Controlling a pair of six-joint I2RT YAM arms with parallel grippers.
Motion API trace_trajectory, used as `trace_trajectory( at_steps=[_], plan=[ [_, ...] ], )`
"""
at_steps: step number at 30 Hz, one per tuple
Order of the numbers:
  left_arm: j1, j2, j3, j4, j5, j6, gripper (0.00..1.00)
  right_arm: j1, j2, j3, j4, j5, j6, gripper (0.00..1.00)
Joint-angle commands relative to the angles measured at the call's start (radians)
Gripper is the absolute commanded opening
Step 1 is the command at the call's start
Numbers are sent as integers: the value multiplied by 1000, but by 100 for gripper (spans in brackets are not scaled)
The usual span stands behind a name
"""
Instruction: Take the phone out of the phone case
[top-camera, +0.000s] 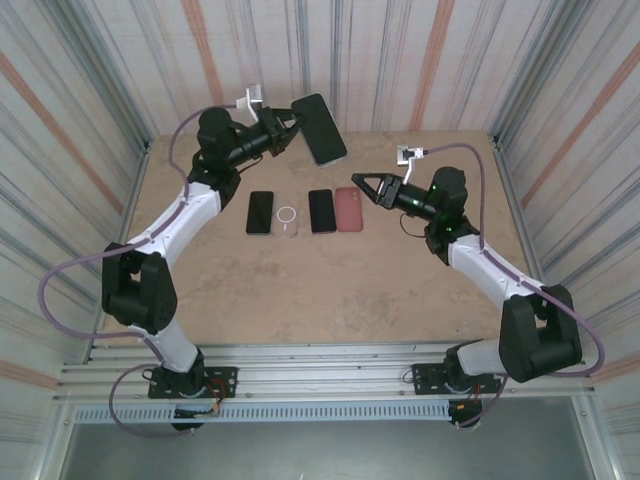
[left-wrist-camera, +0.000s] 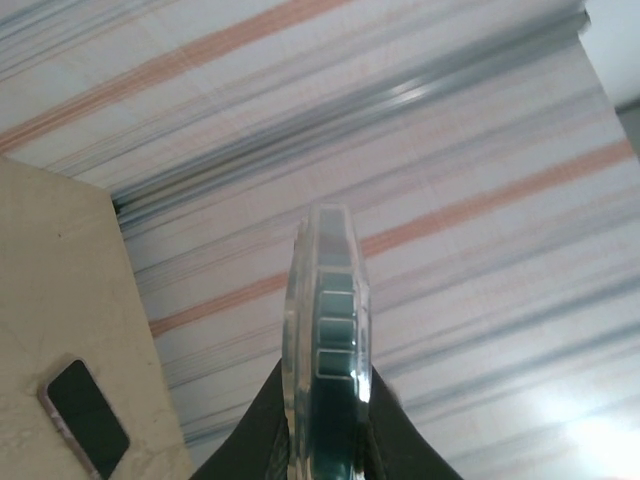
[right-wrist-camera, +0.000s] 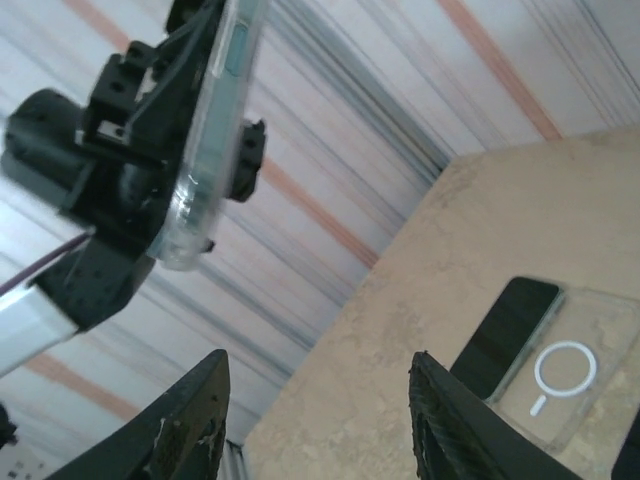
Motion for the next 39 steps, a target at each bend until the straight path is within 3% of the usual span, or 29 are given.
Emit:
trace_trajectory(
  at_steps=[1,8,14,39],
  plan=[
    [10,4,78,41,211,203,0,0,-28,100,-178,-173,-194,51],
    [13,9,111,57,437,460,0,2,25,297,-621,-304,-620,51],
    [14,2,142,-3,530,554,0,27,94,441,-933,-327,-902,45],
    [1,7,136,36,540,507,0,84,170,500,-850,-358,-895,22]
  ],
)
